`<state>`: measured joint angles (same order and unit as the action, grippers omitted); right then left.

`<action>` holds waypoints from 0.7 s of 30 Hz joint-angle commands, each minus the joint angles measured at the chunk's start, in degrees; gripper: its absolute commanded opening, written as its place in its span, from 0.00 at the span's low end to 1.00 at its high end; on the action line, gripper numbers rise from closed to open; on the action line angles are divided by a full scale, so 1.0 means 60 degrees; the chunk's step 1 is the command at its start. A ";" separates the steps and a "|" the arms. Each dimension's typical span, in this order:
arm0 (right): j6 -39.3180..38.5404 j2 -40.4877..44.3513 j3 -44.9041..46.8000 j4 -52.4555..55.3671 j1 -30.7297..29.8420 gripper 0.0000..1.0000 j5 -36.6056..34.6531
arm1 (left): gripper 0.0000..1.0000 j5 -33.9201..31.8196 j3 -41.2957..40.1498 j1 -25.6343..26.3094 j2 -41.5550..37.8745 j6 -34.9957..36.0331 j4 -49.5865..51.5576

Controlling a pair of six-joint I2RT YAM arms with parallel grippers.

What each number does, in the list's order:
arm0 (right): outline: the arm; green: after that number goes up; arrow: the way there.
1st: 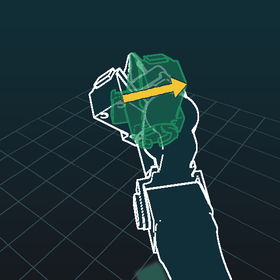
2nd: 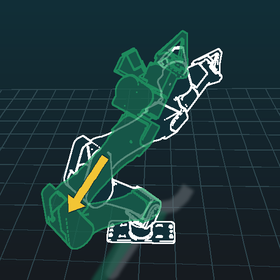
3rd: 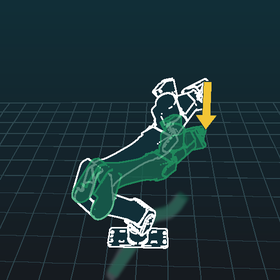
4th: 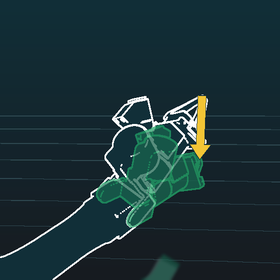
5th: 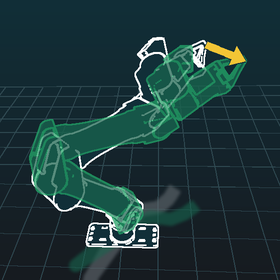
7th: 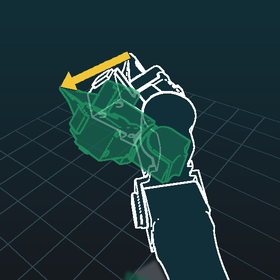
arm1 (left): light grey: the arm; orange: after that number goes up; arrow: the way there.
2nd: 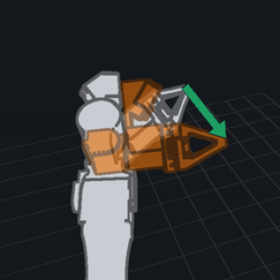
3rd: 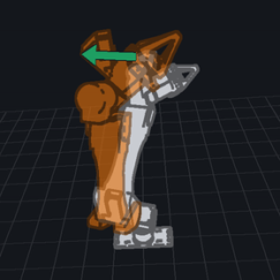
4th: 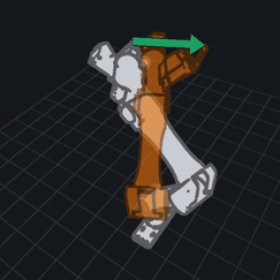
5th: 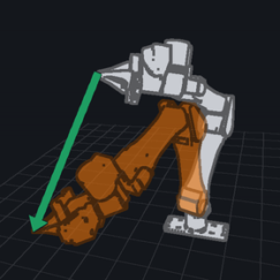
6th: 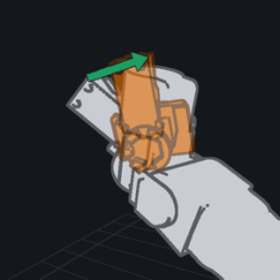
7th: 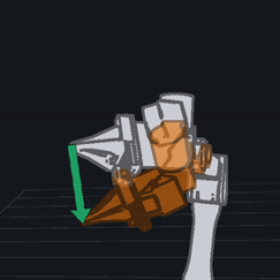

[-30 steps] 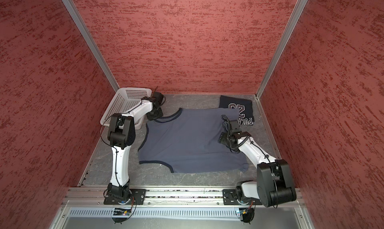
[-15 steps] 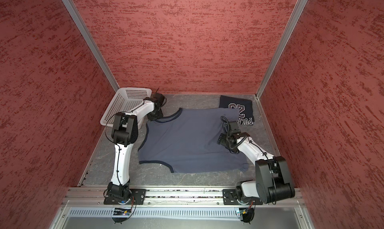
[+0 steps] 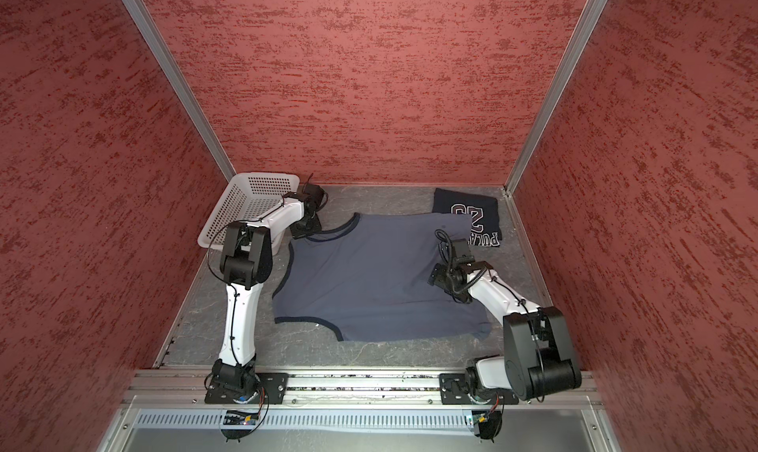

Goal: Fold and stack tank tops
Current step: Smooth out the tank top at the center of the table, then fold the tank top at the center of the table.

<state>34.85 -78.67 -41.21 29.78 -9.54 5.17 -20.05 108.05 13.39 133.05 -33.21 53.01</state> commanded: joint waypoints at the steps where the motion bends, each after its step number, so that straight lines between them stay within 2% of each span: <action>1: -0.0027 -0.0020 0.0057 -0.0118 0.0044 0.84 -0.0070 | 0.06 -0.0230 -0.0417 -0.0063 -0.0686 -0.0197 -0.0472; 8: 0.0010 -0.0293 -0.0073 0.0250 0.0030 0.84 -0.0848 | 0.04 -0.0031 -0.1695 -0.0334 -0.1897 -0.0686 -0.1514; 12: 0.0168 -0.0613 -0.0044 0.0381 0.0068 0.84 -0.1170 | 0.03 0.0184 -0.1824 -0.0457 -0.1908 -0.0770 -0.1745; 16: 0.0270 -0.0667 0.0034 0.0259 0.0067 0.83 -0.1006 | 0.03 0.0313 -0.1509 -0.0455 -0.1545 -0.0707 -0.1580; 18: 0.0231 -0.0474 0.0039 0.0164 0.0060 0.83 -0.0883 | 0.08 0.0417 -0.1371 -0.0444 -0.1395 -0.0656 -0.1524; 21: 0.0064 -0.0189 -0.0146 0.0252 0.0066 0.84 -0.0874 | 0.26 0.0457 -0.1314 -0.0371 -0.1414 -0.0565 -0.1511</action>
<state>35.31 -82.02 -41.21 30.70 -9.47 0.95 -17.89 98.59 10.94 123.59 -36.97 44.03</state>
